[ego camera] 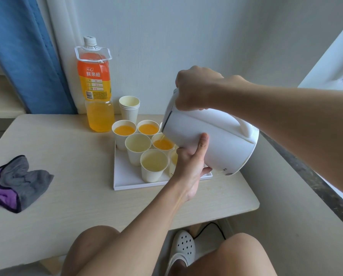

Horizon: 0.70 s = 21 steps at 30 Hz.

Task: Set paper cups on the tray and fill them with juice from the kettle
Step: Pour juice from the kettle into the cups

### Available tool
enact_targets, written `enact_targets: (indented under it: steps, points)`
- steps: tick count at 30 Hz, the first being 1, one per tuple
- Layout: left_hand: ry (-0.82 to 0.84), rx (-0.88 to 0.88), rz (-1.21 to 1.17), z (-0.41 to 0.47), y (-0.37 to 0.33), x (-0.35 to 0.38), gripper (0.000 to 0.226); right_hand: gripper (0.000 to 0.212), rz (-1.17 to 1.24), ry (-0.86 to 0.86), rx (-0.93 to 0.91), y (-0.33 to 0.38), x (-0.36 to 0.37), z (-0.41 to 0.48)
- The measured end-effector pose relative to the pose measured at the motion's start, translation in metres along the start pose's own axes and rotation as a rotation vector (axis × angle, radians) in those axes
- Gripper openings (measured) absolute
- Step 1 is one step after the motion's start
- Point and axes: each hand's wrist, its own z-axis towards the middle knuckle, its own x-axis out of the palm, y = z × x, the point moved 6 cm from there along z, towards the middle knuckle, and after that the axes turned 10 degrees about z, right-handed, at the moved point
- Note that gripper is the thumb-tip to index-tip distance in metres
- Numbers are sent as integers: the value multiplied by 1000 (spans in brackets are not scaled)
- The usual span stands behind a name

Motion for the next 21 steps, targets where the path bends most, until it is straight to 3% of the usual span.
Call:
enact_targets:
  steps: [7, 16, 21]
  points:
    - [-3, -4, -3, 1, 3, 1, 76, 7, -6, 2, -6, -1, 1, 0]
    - [0, 15, 32, 6, 6, 2, 95, 7, 16, 11, 22, -4, -5, -9]
    - [7, 42, 101, 5, 2, 3, 72, 11, 89, -13, 73, -19, -7, -14]
